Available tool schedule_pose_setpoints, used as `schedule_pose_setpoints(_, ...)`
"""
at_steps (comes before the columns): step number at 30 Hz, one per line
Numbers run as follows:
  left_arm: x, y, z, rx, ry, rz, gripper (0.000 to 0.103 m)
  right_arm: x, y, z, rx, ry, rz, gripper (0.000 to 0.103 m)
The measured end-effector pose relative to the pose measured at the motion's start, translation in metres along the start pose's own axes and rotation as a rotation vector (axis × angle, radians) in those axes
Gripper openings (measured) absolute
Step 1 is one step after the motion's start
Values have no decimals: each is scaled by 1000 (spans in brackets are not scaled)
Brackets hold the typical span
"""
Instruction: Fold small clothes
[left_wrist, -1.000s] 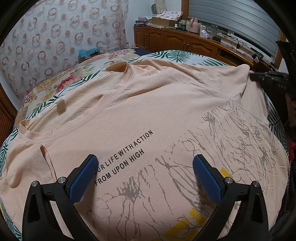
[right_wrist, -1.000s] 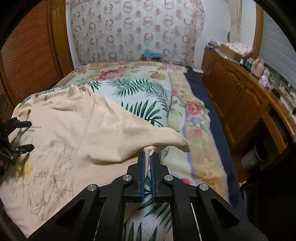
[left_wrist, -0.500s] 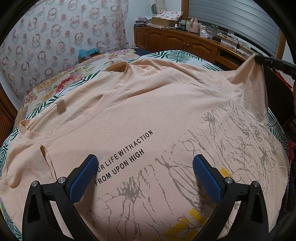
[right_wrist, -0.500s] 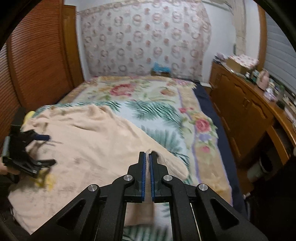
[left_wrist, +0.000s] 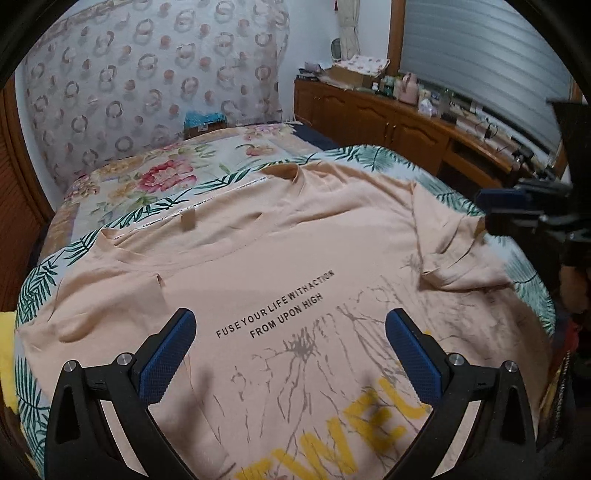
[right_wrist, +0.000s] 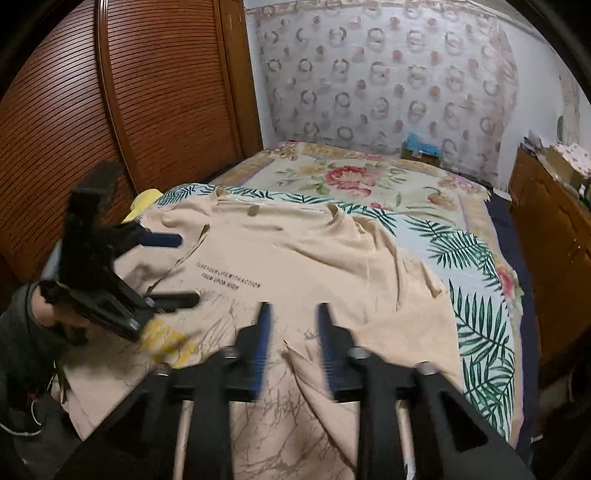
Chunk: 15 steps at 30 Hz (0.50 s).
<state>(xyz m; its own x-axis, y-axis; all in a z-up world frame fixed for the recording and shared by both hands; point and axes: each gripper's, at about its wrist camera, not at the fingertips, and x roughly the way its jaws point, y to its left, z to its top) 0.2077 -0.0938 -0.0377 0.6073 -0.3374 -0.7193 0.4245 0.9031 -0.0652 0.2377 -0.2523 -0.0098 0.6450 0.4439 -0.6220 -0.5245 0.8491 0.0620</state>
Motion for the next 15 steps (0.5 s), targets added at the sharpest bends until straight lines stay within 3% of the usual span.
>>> schedule_pose_setpoints(4,-1,-4,5,-8,-23,-68,103,-11,-30,-10,59,9,-82,45)
schedule_pose_setpoints(8,7,-24,16,27,-23,-121,103,-25,-50,-40,130,48,-148,45)
schedule_pose_setpoints(15,28,-64,42,128,4,-167,100,-17,-72,-75,248,71,-111,45)
